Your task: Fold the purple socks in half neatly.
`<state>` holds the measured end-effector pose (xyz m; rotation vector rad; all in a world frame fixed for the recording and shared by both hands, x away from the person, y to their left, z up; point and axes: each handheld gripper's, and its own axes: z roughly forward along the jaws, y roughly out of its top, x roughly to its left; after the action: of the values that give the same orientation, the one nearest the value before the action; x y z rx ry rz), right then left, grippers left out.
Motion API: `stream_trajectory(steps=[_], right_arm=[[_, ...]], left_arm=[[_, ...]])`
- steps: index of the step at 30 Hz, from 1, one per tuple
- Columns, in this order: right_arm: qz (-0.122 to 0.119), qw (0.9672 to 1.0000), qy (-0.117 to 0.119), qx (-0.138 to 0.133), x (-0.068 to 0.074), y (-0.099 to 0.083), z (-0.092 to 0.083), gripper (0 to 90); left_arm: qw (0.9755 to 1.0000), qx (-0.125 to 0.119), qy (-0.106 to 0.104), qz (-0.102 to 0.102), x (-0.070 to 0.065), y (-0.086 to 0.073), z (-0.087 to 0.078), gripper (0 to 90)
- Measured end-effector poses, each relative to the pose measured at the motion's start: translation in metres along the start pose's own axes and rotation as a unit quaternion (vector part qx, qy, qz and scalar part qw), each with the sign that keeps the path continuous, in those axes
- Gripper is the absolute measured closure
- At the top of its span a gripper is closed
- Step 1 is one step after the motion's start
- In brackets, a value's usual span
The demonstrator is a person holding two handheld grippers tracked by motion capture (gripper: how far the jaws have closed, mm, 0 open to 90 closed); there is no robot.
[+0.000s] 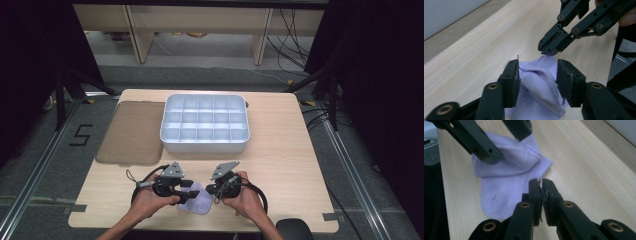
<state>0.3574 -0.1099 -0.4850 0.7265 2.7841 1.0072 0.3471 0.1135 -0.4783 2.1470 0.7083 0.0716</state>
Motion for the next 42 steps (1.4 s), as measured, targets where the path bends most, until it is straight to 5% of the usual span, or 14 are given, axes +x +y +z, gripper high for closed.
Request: stream_trajectory(steps=[5,13,18,21,28,33,37,42], right_arm=[[-0.007,0.9998,0.007,-0.015,0.001,0.0,-0.001,86.6],[-0.008,0.9997,0.004,-0.025,0.0,0.002,-0.009,86.6],[-0.015,0.9983,0.002,-0.056,0.003,0.007,-0.015,86.6],[-0.022,0.9979,0.007,-0.06,0.008,0.013,-0.018,86.6],[-0.034,0.9964,0.017,-0.076,0.017,0.025,-0.015,87.6],[-0.036,0.9964,0.028,-0.071,0.022,0.03,-0.011,87.8],[-0.049,0.9973,0.035,-0.043,0.03,0.029,-0.001,87.8],[-0.049,0.9988,-0.007,-0.003,0.024,0.014,0.001,88.1]], left_arm=[[0.9992,-0.026,-0.021,-0.022,0.001,0.001,-0.008,49.8],[0.999,-0.036,-0.002,-0.025,0.007,-0.013,-0.031,55.7],[0.9999,-0.005,0.002,-0.016,0.013,-0.033,-0.031,69.5],[0.9997,0.02,0.0,0.013,0.013,-0.041,-0.026,78.8],[0.9982,0.048,-0.016,0.033,0.004,-0.047,-0.011,83.7],[0.9981,0.049,-0.01,0.038,0.0,-0.047,-0.009,83.5],[0.998,0.054,0.0,0.034,-0.002,-0.047,-0.009,83.1],[0.998,0.051,-0.002,0.036,-0.003,-0.046,-0.009,82.4]])
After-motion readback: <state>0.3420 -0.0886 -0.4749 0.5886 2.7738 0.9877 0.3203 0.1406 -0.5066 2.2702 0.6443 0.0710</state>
